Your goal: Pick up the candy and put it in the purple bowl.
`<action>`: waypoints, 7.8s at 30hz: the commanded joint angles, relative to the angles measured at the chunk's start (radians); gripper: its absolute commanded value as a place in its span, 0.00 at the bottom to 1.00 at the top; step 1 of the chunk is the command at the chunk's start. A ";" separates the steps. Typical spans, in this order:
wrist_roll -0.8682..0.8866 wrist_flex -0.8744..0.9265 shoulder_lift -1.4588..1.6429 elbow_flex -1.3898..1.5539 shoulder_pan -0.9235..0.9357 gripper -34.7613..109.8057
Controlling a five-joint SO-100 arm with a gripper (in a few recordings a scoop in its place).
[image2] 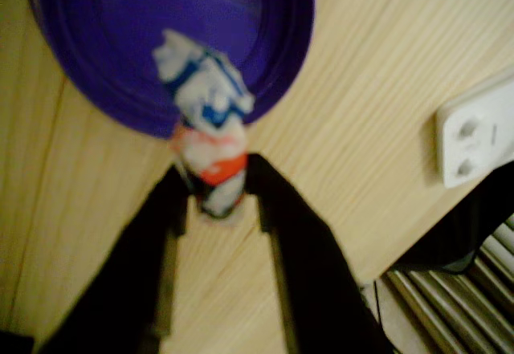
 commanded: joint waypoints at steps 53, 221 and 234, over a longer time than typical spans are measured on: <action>0.021 0.005 -0.069 -0.199 -0.037 0.36; 0.641 -0.075 1.934 1.787 1.557 0.24; 0.641 -0.075 1.934 1.787 1.557 0.24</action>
